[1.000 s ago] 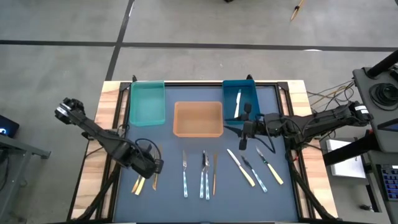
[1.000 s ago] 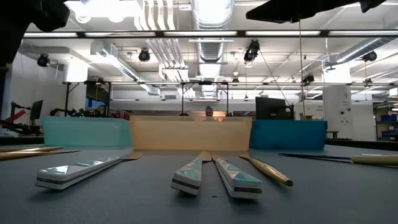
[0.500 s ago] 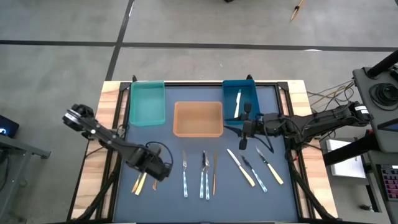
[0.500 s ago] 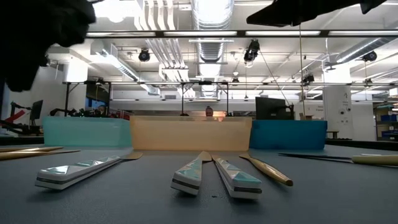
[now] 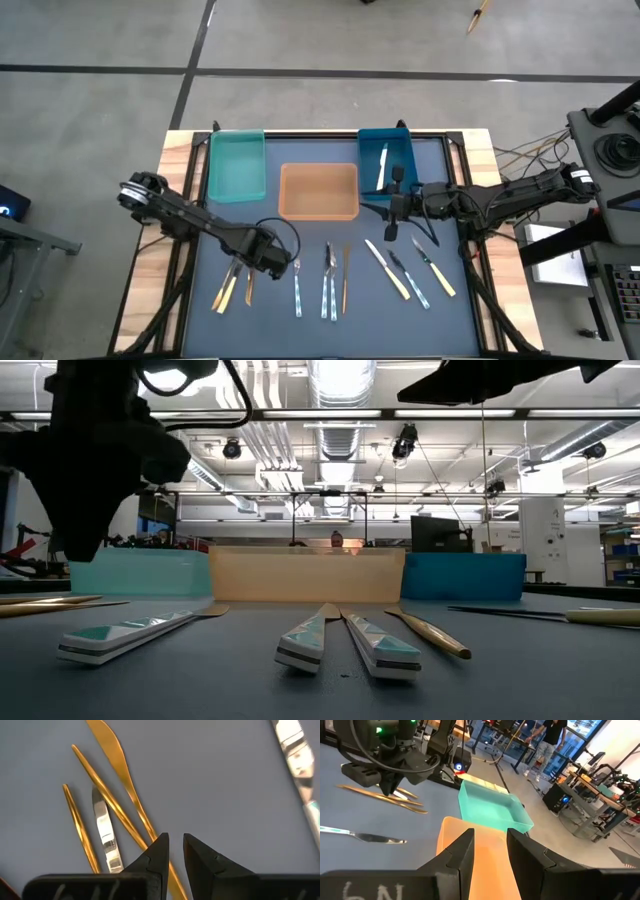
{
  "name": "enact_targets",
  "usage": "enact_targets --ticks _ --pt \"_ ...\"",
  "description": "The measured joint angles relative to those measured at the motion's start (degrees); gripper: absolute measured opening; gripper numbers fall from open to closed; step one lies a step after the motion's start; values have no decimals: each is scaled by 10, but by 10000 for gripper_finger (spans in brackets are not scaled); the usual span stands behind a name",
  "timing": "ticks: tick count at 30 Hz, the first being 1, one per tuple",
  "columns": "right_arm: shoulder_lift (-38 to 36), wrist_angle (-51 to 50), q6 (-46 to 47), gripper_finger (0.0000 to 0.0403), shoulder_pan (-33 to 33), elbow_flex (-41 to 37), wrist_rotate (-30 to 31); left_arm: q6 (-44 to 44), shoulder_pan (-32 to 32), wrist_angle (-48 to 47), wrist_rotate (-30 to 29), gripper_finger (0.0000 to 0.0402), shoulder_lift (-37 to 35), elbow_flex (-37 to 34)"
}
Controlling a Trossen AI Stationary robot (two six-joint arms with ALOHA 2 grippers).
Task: Sort silverware by color (type)
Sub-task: Put the gold knife into the green bin
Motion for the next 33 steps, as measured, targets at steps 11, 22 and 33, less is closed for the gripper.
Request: enact_targets --ticks 11,22,33 --pt "0 -12 12 107 0 0 3 28 -4 23 9 35 2 -44" --pt "0 -15 21 107 0 0 3 11 -7 54 -17 16 -2 -59" --pt "0 -15 27 107 0 0 3 11 -8 51 -13 84 -1 -60"
